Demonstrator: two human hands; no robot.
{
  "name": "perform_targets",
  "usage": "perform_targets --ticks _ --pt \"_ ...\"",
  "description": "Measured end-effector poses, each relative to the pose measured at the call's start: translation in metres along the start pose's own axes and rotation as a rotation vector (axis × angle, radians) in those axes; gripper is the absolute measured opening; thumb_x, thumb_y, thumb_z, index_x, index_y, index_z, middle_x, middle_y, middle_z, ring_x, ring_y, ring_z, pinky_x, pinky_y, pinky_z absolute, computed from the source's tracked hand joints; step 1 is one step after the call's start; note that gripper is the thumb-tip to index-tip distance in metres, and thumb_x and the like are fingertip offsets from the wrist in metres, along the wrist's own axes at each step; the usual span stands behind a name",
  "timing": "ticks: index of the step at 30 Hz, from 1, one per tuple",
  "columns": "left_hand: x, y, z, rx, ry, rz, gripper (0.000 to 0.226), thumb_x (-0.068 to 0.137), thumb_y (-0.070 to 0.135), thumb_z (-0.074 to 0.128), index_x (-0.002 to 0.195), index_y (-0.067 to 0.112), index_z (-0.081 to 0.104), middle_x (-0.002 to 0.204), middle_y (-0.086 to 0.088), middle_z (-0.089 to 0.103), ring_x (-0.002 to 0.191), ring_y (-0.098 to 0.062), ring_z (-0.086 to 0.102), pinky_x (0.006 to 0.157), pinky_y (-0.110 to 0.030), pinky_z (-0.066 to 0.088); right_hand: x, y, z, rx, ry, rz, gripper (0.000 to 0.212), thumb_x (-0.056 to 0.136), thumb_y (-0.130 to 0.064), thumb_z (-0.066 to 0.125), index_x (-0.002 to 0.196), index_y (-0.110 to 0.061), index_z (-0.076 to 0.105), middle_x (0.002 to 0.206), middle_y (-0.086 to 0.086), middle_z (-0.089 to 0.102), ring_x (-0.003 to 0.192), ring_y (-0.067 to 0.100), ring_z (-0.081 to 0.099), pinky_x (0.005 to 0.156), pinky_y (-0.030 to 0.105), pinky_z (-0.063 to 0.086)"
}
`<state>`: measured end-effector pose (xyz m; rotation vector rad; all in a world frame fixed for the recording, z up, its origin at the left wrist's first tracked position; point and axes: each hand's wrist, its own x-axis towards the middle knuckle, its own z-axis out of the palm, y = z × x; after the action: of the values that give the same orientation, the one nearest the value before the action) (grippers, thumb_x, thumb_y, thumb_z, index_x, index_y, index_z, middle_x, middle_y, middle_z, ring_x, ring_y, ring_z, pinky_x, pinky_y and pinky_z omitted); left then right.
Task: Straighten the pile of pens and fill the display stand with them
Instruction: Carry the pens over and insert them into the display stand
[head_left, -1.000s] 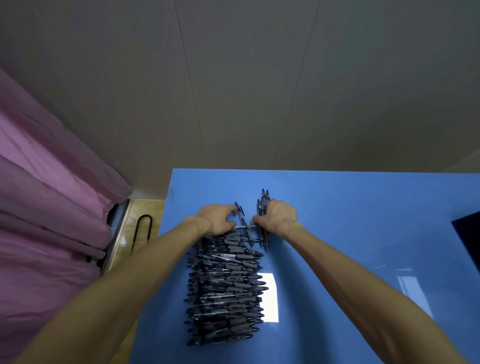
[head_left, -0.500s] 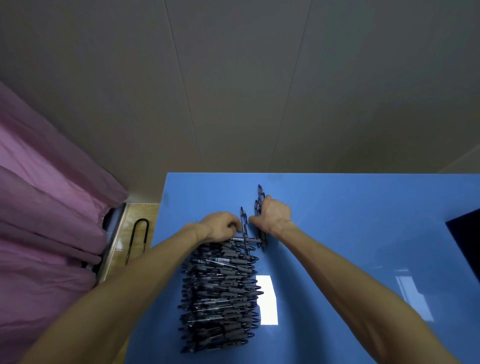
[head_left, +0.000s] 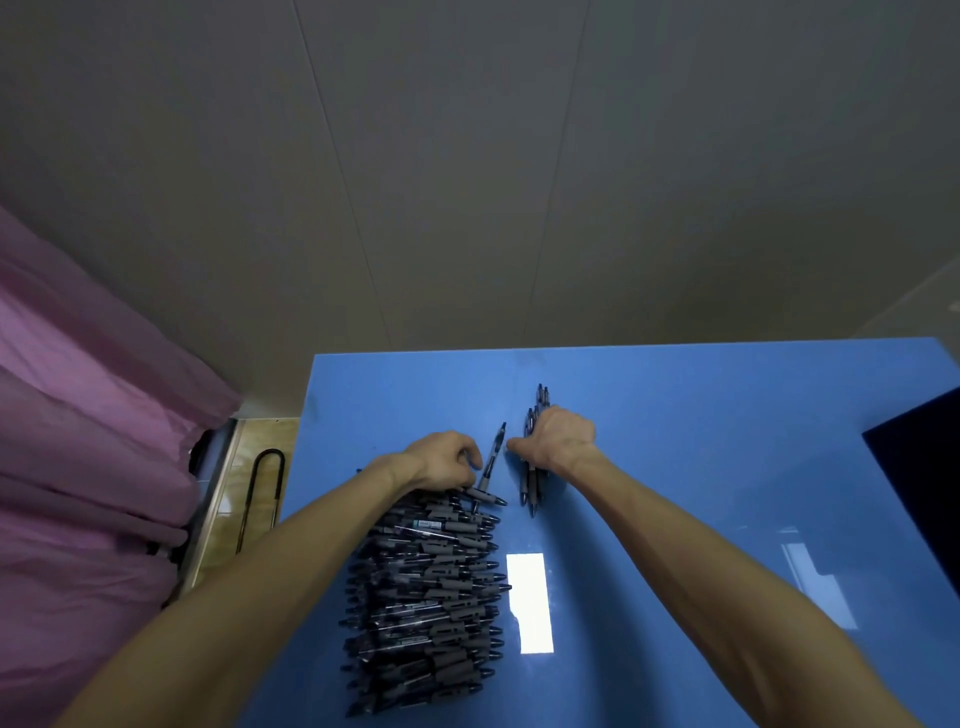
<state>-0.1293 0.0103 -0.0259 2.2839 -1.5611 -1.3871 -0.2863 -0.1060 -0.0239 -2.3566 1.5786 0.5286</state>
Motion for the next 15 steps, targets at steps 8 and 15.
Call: perform_targets --ticks 8,15 --pt "-0.004 0.014 0.006 -0.008 -0.054 0.024 0.039 0.090 -0.003 0.047 0.112 0.022 0.069 0.108 0.002 0.073 0.104 -0.017 0.066 0.099 -0.033 0.053 -0.015 0.023 0.005 0.021 -0.036 -0.025 0.056 0.085 -0.060 0.062 0.117 -0.014 0.055 0.094 -0.001 0.060 0.093 0.022 0.064 0.075 0.029 0.044" --pt "-0.003 0.028 0.019 0.084 0.039 -0.059 0.024 0.090 0.042 0.064 0.100 0.022 0.071 0.102 0.004 0.072 0.099 -0.021 0.066 0.090 -0.037 0.055 -0.025 0.030 0.015 0.065 -0.031 -0.040 0.065 0.086 -0.063 0.062 0.125 -0.012 0.051 0.115 0.003 0.065 0.106 0.024 0.064 0.077 0.031 0.043"
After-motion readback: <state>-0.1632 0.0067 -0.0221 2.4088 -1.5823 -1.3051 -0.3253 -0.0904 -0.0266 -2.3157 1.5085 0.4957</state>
